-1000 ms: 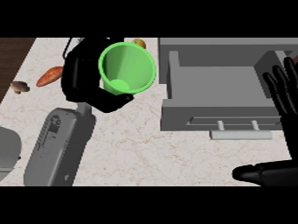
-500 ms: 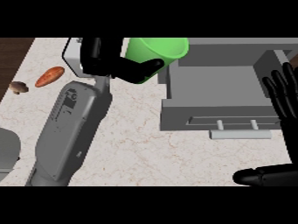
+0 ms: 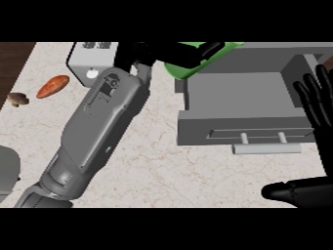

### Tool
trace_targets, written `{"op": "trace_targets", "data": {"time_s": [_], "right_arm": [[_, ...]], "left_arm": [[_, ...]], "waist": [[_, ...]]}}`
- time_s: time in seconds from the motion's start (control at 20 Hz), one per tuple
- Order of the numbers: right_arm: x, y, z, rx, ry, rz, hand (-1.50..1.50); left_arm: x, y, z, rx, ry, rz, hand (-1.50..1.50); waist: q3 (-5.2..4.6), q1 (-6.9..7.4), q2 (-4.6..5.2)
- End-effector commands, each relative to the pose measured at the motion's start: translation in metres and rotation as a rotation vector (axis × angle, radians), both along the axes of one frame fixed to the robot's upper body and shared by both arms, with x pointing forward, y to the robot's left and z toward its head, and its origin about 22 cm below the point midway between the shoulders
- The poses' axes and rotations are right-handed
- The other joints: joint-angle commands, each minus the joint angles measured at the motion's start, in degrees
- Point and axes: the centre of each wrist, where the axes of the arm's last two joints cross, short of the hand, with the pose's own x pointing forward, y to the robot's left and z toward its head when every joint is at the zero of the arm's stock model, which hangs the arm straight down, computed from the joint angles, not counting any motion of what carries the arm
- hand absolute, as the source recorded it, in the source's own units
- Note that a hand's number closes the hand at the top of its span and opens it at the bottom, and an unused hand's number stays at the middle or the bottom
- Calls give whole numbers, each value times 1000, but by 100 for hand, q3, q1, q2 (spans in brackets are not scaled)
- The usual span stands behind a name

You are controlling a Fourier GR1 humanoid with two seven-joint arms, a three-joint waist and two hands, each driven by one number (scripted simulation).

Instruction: Pick up the cup, place it into the drawer and close the drawer

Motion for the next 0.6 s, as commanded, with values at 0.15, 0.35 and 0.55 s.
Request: {"op": "trace_targets", "data": {"time_s": [0.15, 0.35, 0.55], "right_arm": [[3, -10, -1, 19, -15, -15, -150], [4, 8, 8, 10, -9, 21, -150], [-12, -7, 9, 0, -13, 30, -150]], "left_arm": [[11, -20, -11, 38, 33, 12, 150], [14, -34, -20, 70, 67, 54, 150], [23, -28, -30, 82, 112, 51, 150]], "waist": [[0, -26, 5], [0, -152, 27], [1, -203, 32]]}}
